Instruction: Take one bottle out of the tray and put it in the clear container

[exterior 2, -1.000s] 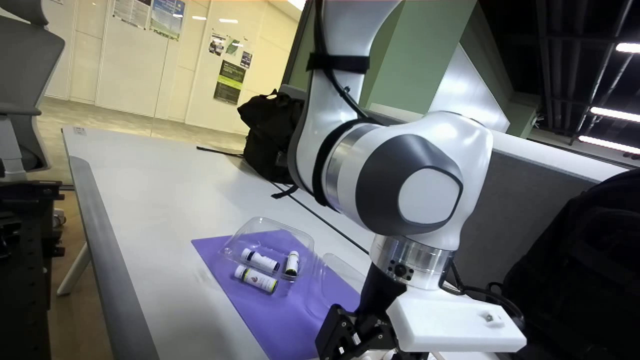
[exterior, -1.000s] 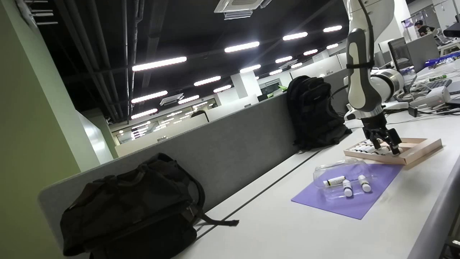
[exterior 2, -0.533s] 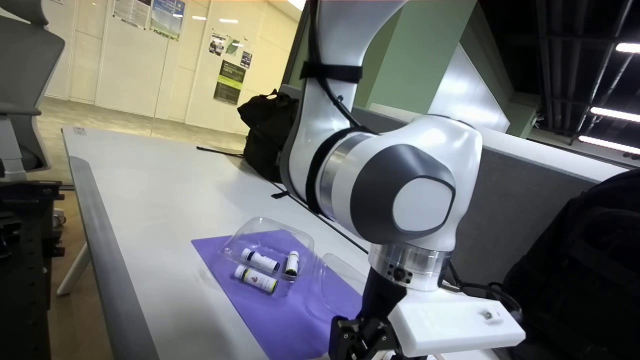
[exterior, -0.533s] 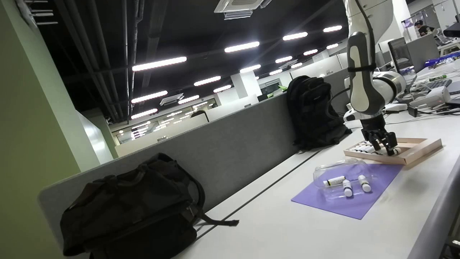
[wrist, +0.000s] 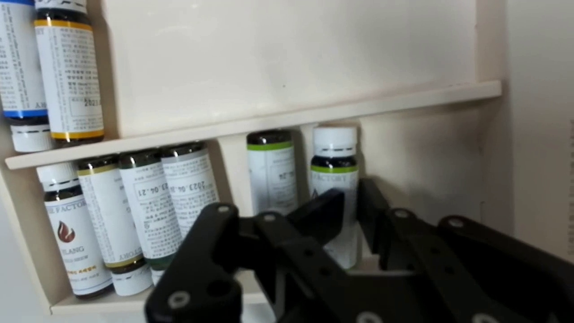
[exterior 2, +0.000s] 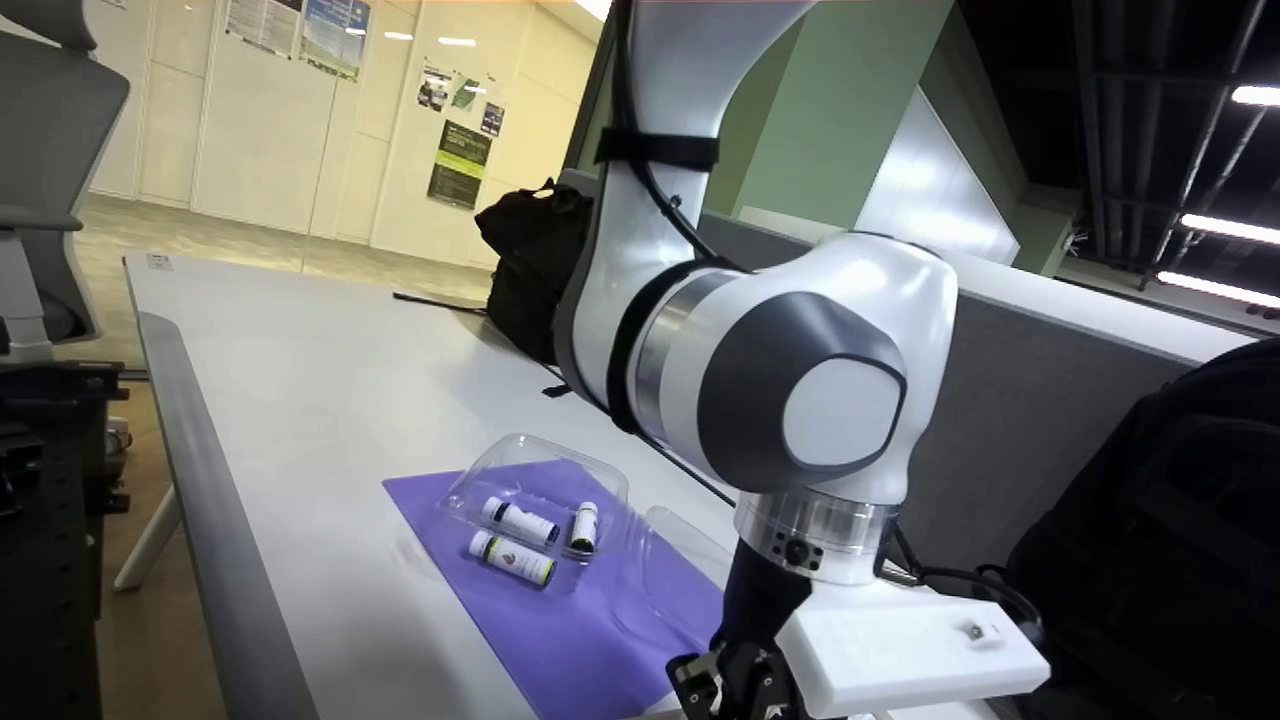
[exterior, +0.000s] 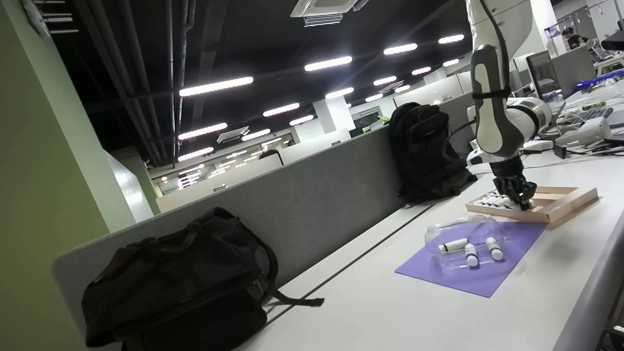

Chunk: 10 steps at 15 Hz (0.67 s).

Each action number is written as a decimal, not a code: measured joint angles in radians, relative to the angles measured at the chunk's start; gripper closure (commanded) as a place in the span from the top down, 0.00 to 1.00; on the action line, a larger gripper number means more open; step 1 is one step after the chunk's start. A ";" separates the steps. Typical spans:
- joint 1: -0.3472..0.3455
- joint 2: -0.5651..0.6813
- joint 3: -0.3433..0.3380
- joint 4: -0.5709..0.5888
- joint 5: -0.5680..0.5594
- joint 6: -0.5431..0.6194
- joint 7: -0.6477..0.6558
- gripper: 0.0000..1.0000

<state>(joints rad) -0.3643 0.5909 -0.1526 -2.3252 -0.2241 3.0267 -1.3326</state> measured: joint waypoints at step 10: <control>0.000 0.011 0.001 0.001 0.000 -0.010 0.004 0.55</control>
<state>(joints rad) -0.3641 0.6019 -0.1520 -2.3238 -0.2241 3.0167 -1.3289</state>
